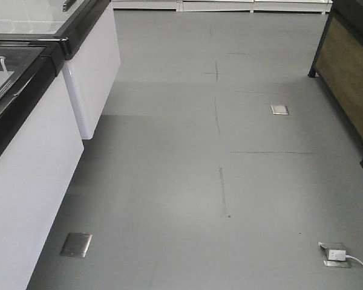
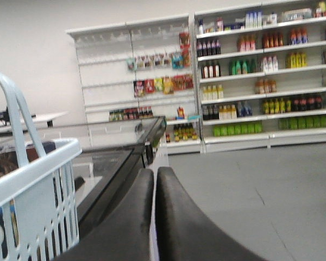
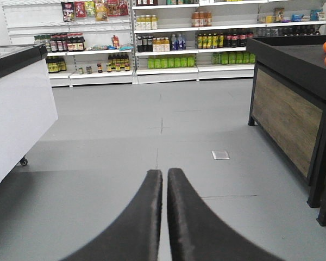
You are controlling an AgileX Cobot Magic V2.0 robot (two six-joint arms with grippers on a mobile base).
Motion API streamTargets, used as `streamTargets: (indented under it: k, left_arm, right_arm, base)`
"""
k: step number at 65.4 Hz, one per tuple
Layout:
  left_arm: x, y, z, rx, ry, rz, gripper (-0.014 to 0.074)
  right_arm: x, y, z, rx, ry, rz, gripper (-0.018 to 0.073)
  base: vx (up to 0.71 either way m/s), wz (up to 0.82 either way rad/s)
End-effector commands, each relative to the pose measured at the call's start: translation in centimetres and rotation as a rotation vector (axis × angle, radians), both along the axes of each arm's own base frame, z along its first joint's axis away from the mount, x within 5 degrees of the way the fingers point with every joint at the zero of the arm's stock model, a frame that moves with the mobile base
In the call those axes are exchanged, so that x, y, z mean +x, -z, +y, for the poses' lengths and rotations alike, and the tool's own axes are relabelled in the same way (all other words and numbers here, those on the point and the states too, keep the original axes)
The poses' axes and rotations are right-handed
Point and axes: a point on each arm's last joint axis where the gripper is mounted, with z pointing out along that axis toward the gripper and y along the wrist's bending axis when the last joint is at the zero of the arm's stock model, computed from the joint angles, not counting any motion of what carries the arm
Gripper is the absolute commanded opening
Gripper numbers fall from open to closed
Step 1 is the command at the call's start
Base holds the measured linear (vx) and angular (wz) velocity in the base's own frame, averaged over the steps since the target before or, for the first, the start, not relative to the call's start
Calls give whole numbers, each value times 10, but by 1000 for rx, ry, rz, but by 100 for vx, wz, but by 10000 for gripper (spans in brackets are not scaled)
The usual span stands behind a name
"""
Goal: Left arm holds basket, right arm returns cookies
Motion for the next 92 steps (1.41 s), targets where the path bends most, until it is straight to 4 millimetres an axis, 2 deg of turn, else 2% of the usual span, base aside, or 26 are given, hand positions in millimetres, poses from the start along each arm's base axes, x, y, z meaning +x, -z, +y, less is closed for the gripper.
streamTargets:
  k: [1,21,29,42,55,64,74,84,92]
  left_arm:
    - [-7,-21,-1,1,7,-183,-6]
    - [-20,-47,-3,-57,56,-477,-5]
    - [-25,-65,-3,-62,61,-493,-4]
    - [-39,-122,-5,-5,34,-408,-4]
    - [-41,-195,-4,42,5,-391,-4]
    - [-26,-244,-2,36,-9,-344,-4]
    - [3,-284,2,23,-21,-264,-3]
    - [41,-306,7,7,-30,-168,-3]
    - [70,-309,10,-10,-33,-79,-3]
  right_arm:
    - [0,-2,0,-18,-4,-69,-3]
    - [0,-2,0,-18,-4,-69,-3]
    - [0,-2,0,-18,-4,-69,-3]
    - [0,-2,0,-18,-4,-69,-3]
    - [0,-2,0,-18,-4,-69,-3]
    - [0,-2,0,-18,-4,-69,-3]
    - [0,-2,0,-18,-4,-69,-3]
    - [0,-2,0,-18,-4,-69,-3]
    - [0,-2,0,-18,-4,-69,-3]
  base:
    - [0,0]
    - [0,0]
    - [0,0]
    - [0,0]
    - [0,0]
    - [0,0]
    - [0,0]
    - [0,0]
    - [0,0]
